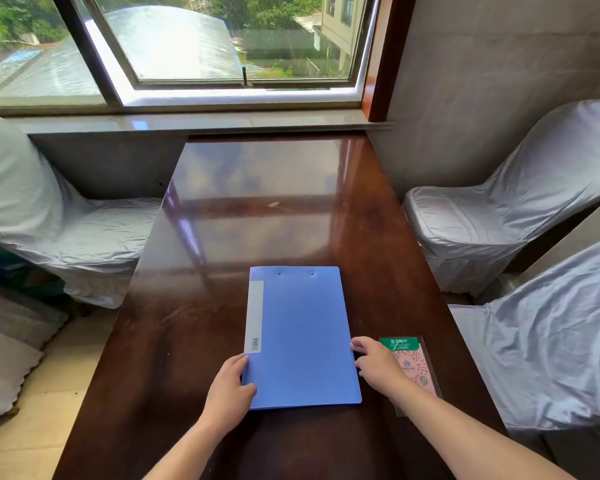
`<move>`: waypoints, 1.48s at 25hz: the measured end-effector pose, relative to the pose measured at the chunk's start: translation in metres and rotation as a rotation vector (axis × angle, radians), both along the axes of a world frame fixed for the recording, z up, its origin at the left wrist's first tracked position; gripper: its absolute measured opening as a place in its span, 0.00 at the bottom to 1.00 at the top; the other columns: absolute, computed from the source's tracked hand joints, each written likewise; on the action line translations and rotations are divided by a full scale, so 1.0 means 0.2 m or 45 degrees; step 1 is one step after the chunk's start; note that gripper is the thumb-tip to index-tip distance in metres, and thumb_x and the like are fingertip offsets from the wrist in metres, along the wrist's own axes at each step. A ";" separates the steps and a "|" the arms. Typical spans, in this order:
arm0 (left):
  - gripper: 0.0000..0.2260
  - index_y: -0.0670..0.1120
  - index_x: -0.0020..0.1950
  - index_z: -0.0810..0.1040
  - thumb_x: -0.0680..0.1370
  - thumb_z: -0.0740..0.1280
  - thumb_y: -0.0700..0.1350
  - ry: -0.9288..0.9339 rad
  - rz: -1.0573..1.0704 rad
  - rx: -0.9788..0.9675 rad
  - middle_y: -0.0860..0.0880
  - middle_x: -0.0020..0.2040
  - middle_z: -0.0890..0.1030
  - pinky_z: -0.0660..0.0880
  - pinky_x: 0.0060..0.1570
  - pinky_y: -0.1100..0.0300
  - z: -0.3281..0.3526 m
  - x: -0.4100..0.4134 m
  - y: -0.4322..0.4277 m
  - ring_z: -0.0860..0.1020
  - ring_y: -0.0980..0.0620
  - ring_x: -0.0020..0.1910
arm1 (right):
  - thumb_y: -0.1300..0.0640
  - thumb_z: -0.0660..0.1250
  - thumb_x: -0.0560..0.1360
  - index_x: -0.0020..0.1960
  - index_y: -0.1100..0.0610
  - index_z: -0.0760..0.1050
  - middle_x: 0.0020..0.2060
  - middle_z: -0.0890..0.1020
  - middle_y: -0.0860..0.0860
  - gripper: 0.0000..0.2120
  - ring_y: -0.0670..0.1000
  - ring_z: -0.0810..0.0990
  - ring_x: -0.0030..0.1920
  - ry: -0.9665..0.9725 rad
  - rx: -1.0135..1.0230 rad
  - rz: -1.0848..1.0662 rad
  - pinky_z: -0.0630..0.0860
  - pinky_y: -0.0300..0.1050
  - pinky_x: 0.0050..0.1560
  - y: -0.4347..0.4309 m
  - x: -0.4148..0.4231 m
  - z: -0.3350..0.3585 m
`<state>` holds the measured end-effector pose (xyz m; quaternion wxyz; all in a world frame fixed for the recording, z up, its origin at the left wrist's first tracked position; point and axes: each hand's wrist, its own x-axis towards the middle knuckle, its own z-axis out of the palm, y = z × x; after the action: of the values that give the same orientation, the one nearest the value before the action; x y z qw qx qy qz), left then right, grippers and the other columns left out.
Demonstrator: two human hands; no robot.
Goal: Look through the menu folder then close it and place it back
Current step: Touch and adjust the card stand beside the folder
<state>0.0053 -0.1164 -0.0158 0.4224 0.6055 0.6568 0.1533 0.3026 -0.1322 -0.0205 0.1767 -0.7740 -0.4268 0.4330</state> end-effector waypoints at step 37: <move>0.32 0.56 0.74 0.69 0.72 0.76 0.50 0.345 -0.194 0.179 0.51 0.78 0.62 0.72 0.62 0.48 -0.03 0.19 0.05 0.67 0.43 0.67 | 0.58 0.64 0.81 0.66 0.53 0.77 0.59 0.84 0.50 0.14 0.46 0.79 0.48 -0.366 0.117 -0.268 0.70 0.31 0.31 -0.24 0.52 0.08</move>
<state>0.0432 -0.1067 -0.0220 0.2969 0.6968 0.6475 0.0835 0.4068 -0.1794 -0.0051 0.1933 -0.8595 -0.3835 0.2771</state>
